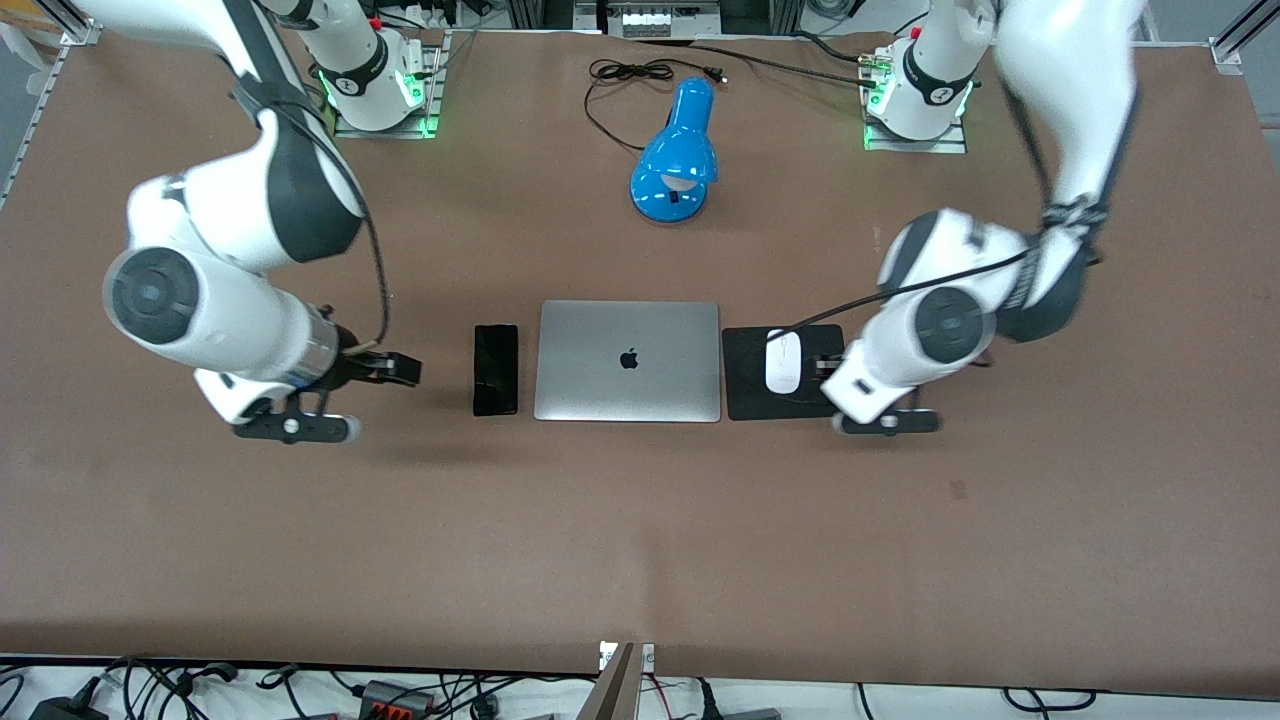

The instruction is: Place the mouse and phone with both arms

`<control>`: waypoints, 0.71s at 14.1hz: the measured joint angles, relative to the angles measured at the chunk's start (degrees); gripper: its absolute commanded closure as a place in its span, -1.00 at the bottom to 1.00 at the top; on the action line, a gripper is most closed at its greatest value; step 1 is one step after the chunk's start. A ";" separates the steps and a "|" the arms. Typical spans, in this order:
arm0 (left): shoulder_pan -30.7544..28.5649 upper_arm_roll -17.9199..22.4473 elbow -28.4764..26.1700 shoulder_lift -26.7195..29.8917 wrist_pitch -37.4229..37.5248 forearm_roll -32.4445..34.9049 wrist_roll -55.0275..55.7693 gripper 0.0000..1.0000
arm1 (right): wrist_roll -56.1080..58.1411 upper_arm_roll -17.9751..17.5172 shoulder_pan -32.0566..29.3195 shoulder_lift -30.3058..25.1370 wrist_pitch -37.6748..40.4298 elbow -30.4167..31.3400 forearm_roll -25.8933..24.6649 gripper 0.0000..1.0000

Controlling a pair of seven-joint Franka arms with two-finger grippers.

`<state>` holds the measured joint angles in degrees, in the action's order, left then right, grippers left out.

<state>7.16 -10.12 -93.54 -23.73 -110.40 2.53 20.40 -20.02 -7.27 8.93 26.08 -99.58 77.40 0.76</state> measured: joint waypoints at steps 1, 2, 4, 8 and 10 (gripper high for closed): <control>-2.77 -0.01 0.60 2.85 1.57 -0.16 -4.05 -1.00 | 0.00 0.02 -0.83 -0.71 0.64 -0.81 0.00 -1.00; -6.00 -0.04 1.67 5.34 4.19 -1.31 -8.41 -1.00 | 0.01 0.06 -1.82 -1.41 1.24 -1.40 -0.02 -1.00; -11.85 0.07 6.31 8.60 11.96 -4.60 -14.61 -1.00 | 1.67 0.20 -4.67 -2.57 3.08 -1.80 -0.07 -1.00; -13.73 -0.08 13.91 9.84 21.27 -4.70 -16.08 -1.00 | 11.30 4.72 -8.45 -5.80 3.55 -2.35 -0.09 -1.00; -12.27 0.24 14.04 9.90 21.33 -3.73 -15.32 -1.00 | 16.03 6.91 -8.89 -8.22 4.02 -2.34 -0.10 -1.00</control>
<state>-5.11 -9.89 -79.50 -13.83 -89.07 -1.21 5.09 -4.00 -0.36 0.05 17.86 -95.56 75.06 0.67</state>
